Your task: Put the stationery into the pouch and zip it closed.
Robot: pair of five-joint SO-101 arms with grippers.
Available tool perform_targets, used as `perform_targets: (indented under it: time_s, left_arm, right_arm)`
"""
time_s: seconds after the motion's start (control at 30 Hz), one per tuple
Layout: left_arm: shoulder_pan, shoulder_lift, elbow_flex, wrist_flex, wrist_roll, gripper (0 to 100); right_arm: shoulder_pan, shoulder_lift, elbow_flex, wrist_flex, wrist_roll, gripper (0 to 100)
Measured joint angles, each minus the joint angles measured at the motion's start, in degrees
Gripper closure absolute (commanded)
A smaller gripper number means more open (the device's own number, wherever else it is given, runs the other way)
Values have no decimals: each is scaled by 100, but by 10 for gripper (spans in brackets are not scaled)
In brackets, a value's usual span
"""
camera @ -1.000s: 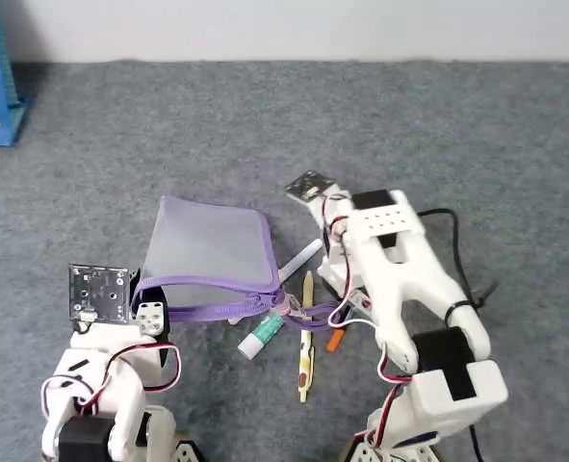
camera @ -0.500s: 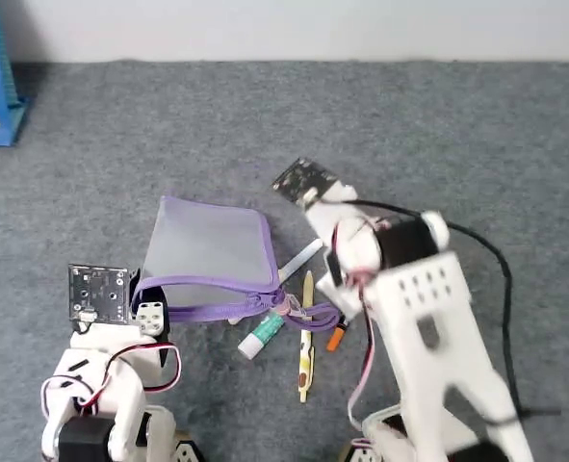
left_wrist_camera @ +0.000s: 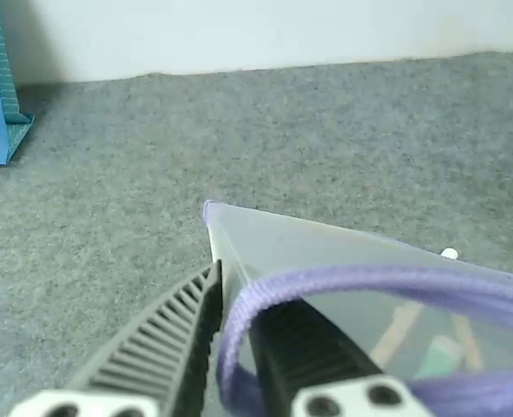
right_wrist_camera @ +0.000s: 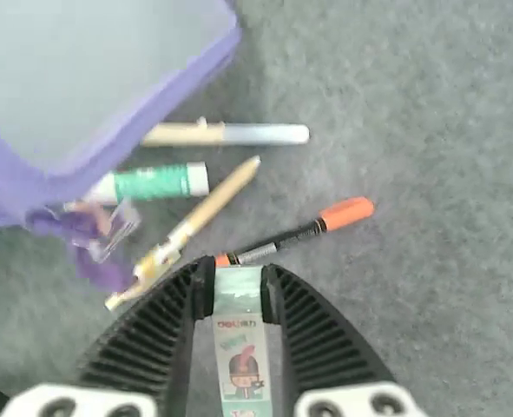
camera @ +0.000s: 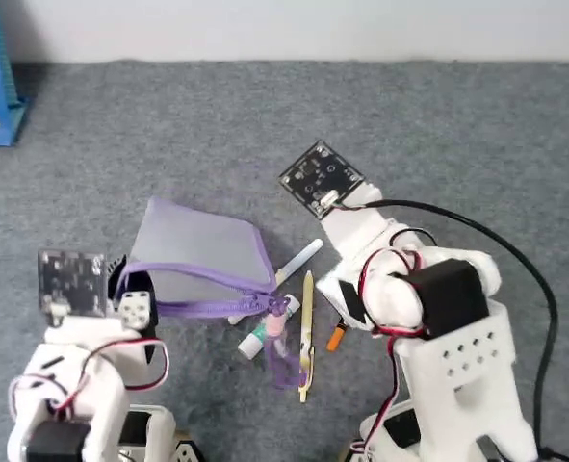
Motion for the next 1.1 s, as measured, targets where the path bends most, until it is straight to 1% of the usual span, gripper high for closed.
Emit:
perform_targets:
  time_s: [0.17, 0.3, 0.5, 0.7, 0.77, 0.97, 1.1]
  left_arm:
    - [-9, 914, -545, 35, 44, 988]
    - [-9, 1345, -563, 35, 176, 988]
    - [-18, 1679, -598, 35, 211, 988]
    - [-18, 1881, -607, 26, 396, 988]
    - [-18, 1960, -615, 26, 396, 988]
    - [-26, 2233, -686, -26, 431, 988]
    - [-9, 2277, -686, -44, 431, 988]
  right_arm:
    - [-659, -79, -440, 0, -835, 990]
    - [-1046, -97, -1029, -9, -1134, 990]
    - [-1134, -97, -1354, -527, -1319, 990]
    - [-1178, -97, -1354, -1284, -2127, 991]
    - [-1354, -97, -1354, -1459, -2330, 991]
    - [-2224, -615, -1319, -1855, -2479, 991]
    - [-2418, -1512, -580, -2259, -2488, 991]
